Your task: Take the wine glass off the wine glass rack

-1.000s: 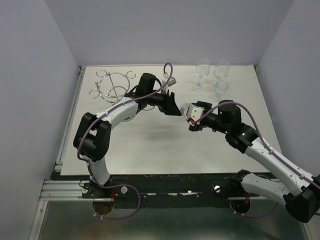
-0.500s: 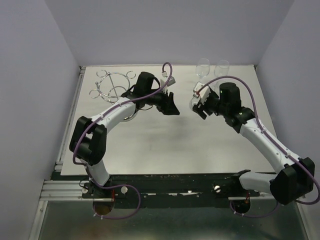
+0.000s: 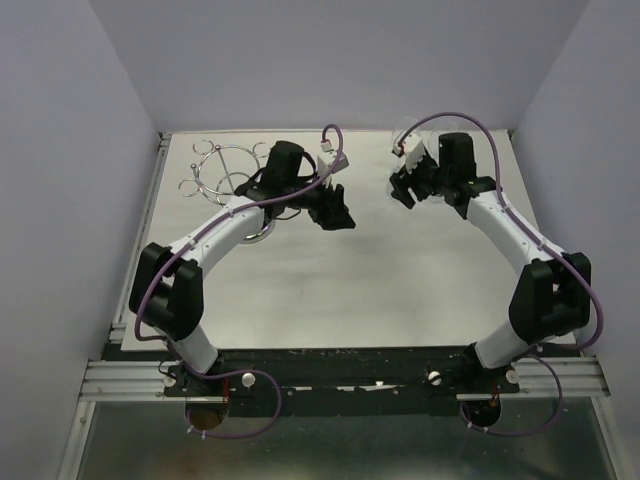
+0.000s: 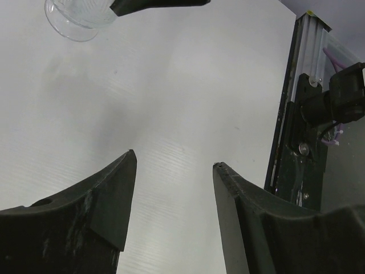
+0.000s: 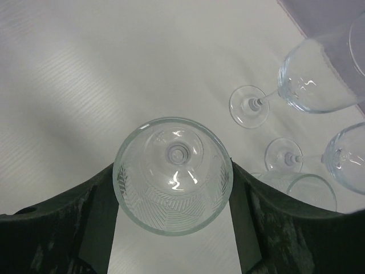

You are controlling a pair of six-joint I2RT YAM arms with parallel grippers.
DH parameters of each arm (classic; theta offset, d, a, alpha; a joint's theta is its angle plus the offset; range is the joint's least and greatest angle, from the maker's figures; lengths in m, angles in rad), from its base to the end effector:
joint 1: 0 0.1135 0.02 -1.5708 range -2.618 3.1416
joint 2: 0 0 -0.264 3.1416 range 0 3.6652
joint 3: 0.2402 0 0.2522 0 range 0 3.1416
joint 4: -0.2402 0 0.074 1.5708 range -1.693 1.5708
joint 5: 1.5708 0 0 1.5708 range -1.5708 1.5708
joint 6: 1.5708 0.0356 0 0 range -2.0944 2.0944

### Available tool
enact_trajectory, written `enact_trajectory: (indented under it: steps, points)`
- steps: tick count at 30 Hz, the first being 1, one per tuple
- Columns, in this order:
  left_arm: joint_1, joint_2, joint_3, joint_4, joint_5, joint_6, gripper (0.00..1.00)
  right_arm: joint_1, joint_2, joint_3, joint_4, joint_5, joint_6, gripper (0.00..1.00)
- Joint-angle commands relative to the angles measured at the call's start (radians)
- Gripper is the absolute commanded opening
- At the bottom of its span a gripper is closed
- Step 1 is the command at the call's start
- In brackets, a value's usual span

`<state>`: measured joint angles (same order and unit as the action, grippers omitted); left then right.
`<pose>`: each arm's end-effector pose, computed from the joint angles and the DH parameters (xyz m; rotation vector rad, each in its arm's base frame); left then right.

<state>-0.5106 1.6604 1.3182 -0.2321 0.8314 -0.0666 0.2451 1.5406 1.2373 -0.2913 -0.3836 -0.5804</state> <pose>0.3159 -0.2071 0.2975 0.9607 1.9504 -1.2220 0.3386 0.0984 0.3015 -1.0474 1.8486 0.2174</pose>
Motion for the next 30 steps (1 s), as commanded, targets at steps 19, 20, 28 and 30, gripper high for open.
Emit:
enact_trajectory:
  steps: [19,20,28,30]
  points:
    - [0.001,-0.053,0.01,-0.096,-0.071,0.137,0.7,-0.075,0.277,0.205,0.046,-0.031,0.047,0.35]
    - [0.001,-0.05,0.01,-0.099,-0.074,0.14,0.7,-0.078,0.282,0.209,0.046,-0.031,0.047,0.35]
    - [0.001,-0.03,0.022,-0.108,-0.081,0.149,0.71,-0.092,0.338,0.221,0.05,-0.023,0.04,0.35]
    - [0.001,-0.022,0.029,-0.11,-0.086,0.151,0.71,-0.098,0.354,0.235,0.047,-0.021,0.039,0.35]
